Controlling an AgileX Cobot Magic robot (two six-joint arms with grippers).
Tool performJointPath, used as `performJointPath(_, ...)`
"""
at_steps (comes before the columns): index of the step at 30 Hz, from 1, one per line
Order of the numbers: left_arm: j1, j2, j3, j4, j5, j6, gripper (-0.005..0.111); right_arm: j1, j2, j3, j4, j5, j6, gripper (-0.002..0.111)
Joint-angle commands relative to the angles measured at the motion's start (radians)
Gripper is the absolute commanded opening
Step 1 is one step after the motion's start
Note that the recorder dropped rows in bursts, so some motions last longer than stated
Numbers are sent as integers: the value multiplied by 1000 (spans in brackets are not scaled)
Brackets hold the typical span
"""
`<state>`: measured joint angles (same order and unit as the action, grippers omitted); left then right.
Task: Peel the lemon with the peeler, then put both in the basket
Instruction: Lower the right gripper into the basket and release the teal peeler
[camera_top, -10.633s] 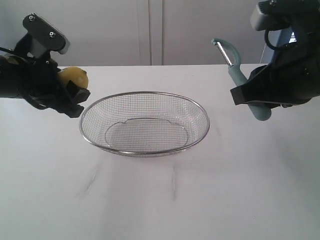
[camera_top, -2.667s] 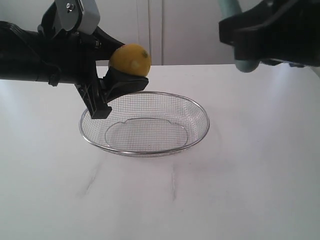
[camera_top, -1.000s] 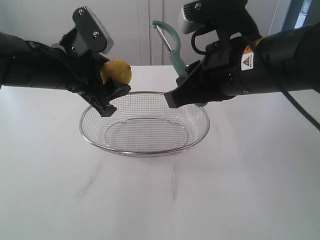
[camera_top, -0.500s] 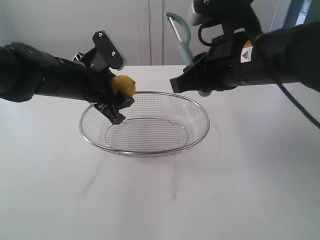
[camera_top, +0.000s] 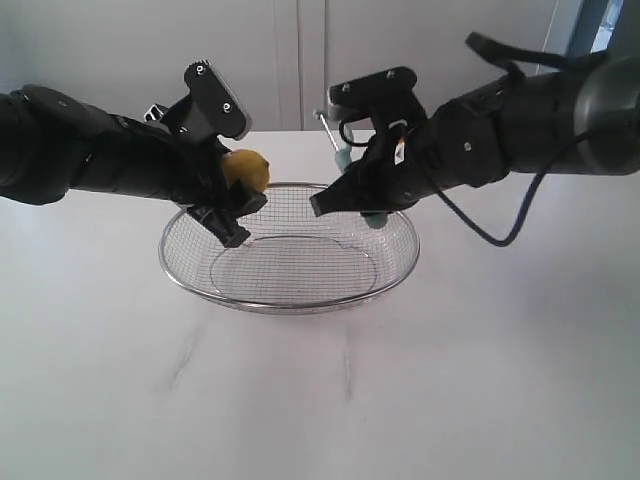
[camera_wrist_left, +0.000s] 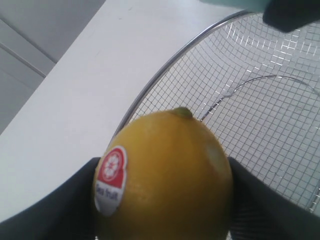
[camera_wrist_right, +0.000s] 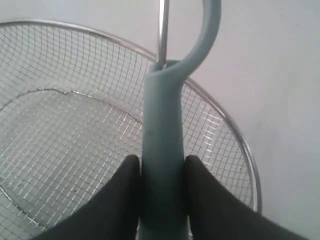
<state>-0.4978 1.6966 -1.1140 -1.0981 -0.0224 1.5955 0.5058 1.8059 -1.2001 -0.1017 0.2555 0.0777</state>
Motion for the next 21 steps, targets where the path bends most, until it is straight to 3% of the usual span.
performJointPath(1, -4, -3, -9, -15, -11, 0, 0, -9, 75, -21, -1, -14, 6, 0)
performJointPath(21, -4, -3, -9, -15, -8, -7, 0, 10, 185, -24, 24, 30, -78, 0)
